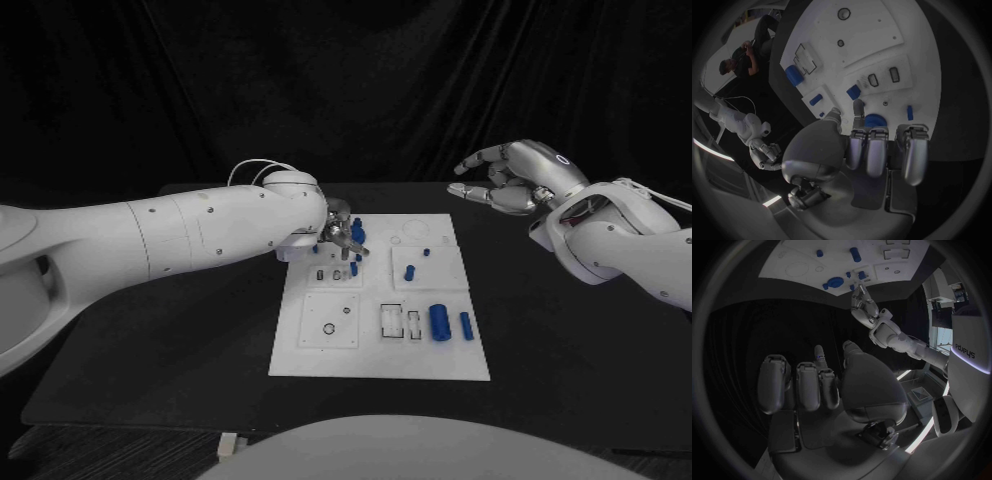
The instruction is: Assemble the parts on the task board
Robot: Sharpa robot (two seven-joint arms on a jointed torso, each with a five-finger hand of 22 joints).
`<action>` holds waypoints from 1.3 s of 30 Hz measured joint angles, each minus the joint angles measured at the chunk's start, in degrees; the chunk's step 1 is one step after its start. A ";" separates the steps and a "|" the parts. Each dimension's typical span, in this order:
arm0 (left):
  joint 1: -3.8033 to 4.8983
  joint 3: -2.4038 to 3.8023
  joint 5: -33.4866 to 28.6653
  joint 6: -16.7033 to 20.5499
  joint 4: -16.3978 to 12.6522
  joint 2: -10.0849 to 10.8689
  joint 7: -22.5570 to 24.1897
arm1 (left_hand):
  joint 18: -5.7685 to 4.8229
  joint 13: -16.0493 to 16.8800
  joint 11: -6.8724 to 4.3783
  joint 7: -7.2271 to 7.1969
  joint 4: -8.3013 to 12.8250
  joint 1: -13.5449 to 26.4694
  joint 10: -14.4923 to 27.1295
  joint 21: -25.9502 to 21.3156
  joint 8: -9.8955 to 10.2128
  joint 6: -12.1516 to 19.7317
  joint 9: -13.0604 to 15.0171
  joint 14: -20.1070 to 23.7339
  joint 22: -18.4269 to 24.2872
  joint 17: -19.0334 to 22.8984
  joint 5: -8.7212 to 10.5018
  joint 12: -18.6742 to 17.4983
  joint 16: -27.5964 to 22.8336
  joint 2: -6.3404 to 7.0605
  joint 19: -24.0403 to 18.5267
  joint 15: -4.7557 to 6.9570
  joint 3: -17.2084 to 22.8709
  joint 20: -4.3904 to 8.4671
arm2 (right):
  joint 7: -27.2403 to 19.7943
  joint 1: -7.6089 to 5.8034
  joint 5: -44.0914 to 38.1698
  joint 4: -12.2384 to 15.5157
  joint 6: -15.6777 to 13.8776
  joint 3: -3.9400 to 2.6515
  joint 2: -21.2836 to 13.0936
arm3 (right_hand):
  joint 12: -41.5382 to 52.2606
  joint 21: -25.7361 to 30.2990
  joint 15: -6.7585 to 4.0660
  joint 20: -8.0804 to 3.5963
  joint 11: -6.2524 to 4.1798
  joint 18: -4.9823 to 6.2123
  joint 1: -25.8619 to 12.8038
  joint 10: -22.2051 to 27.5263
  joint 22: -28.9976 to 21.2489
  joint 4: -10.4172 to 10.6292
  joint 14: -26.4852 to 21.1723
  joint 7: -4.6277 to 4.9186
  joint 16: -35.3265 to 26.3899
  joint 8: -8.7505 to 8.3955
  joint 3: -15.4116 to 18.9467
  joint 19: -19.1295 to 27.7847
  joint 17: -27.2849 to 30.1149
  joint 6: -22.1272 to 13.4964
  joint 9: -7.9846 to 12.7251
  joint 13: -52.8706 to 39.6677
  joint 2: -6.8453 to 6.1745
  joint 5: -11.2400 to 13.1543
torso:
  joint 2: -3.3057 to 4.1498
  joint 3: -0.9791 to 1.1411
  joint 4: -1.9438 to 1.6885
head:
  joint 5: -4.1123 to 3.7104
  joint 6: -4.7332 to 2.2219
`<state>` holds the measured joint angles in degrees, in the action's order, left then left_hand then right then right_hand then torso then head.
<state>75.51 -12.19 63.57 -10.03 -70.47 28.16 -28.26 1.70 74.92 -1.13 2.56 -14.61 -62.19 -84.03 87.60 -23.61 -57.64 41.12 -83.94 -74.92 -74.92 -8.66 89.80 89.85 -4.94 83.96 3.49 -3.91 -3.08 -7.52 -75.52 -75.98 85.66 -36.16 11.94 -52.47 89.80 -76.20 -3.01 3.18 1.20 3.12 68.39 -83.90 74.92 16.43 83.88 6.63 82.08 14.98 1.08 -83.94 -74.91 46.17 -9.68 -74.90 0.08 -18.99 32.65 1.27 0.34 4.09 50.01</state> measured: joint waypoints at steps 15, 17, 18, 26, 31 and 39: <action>-1.20 0.00 0.02 -0.91 1.47 -1.07 -0.34 | 0.00 0.00 0.00 0.00 1.12 -0.33 0.00 -0.28 2.02 -0.83 -0.60 0.00 0.01 0.00 -1.22 0.00 0.00 -0.33 0.00 -0.01 1.12 0.00 | 0.28 0.09 0.02 -0.16 0.96 0.00 0.17 | 0.00 0.55 0.00 0.00 0.00 0.00 0.23 0.00 -0.01 -0.17 0.00 0.00 -0.40 0.00 0.17 0.00 0.00 0.00 0.03 -0.02 0.23 0.00 | -0.18 -0.06 0.18 | -0.66 0.01; -1.36 0.00 0.02 -1.04 1.73 -1.25 -0.34 | 0.00 0.00 0.00 -0.20 1.19 -0.33 0.00 -0.28 2.40 -1.02 -0.60 0.00 0.01 0.00 -1.22 0.00 0.00 -0.33 0.00 -0.01 1.19 0.00 | 0.29 0.10 0.02 -0.17 1.09 0.00 0.21 | 0.00 0.55 0.00 0.00 0.00 0.00 0.23 0.00 -0.01 -0.17 0.00 0.00 -0.40 0.00 0.17 0.00 0.00 0.00 0.05 -0.04 0.23 0.00 | -0.20 -0.06 0.21 | -0.59 0.01; -1.42 0.00 0.03 -1.09 1.84 -1.33 -0.34 | 0.00 -0.01 0.00 -0.21 1.19 -0.33 0.00 -0.28 2.47 -1.03 -0.61 0.00 0.01 0.01 -1.22 0.00 0.00 -0.33 0.00 -0.01 1.19 0.00 | 0.30 0.10 0.02 -0.18 1.14 0.00 0.21 | 0.00 0.55 0.00 0.00 0.00 0.00 0.23 0.00 0.00 -0.17 0.00 0.00 -0.40 0.00 0.17 0.00 0.00 0.00 0.05 -0.04 0.23 0.00 | -0.21 -0.07 0.23 | -0.55 0.01; -1.69 0.00 0.04 -1.62 2.42 -1.79 -0.34 | 0.00 -0.01 0.01 -0.20 1.19 -0.33 0.00 -0.28 2.47 -1.03 -0.66 0.00 0.01 0.01 -1.43 0.00 0.00 -0.33 0.00 -0.01 1.19 -0.01 | 0.36 0.11 0.02 -0.23 1.52 0.00 0.24 | 0.00 0.55 0.00 0.00 0.00 0.00 0.23 0.00 -0.01 -0.17 0.00 0.00 -0.40 0.00 0.17 0.00 0.00 0.00 0.05 -0.04 0.23 0.00 | -0.27 -0.09 0.31 | -0.26 0.00; -1.80 0.00 0.04 -1.95 2.67 -1.92 -0.34 | 0.00 -0.01 0.01 -0.20 1.19 -0.33 0.00 -0.28 2.47 -1.03 -0.66 0.00 0.01 0.01 -1.43 0.00 0.00 -0.33 0.00 -0.01 1.19 -0.01 | 0.39 0.11 0.02 -0.28 1.70 0.00 0.31 | 0.00 0.55 0.00 0.00 0.00 0.00 0.22 0.00 -0.01 -0.17 0.00 0.00 -0.40 0.00 0.17 0.00 0.01 0.00 0.05 -0.03 0.23 0.00 | -0.30 -0.10 0.36 | -0.20 0.00; -2.06 0.01 0.04 -2.50 3.18 -2.13 -0.37 | 0.00 -0.01 0.01 0.00 1.66 -0.60 0.00 -0.28 3.12 -1.24 -0.72 0.00 0.01 0.01 -1.66 0.00 0.00 -0.60 0.00 -0.01 1.66 -0.01 | 0.43 0.11 0.02 -0.29 1.91 0.00 0.32 | 0.00 0.55 0.00 0.00 0.00 0.00 0.22 0.00 -0.01 -0.17 0.00 0.00 -0.40 0.00 0.17 0.00 0.01 0.00 0.04 -0.03 0.23 0.00 | -0.37 -0.13 0.40 | -0.23 0.00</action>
<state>73.45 -12.18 63.62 -12.53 -67.28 26.03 -28.64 1.70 74.91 -1.12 2.56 -12.95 -62.79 -84.03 87.32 -20.48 -58.88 40.40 -83.94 -74.90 -74.91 -10.32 89.80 89.85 -5.54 83.96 3.48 -2.25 -3.09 -7.09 -75.40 -75.95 85.37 -34.24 11.94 -52.15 89.80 -75.65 -3.01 3.18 1.20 3.12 68.61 -83.90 74.90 16.26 83.88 6.63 81.68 14.98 1.25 -83.94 -74.91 46.18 -9.63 -74.93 0.31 -18.98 32.28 1.15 0.74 3.86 50.01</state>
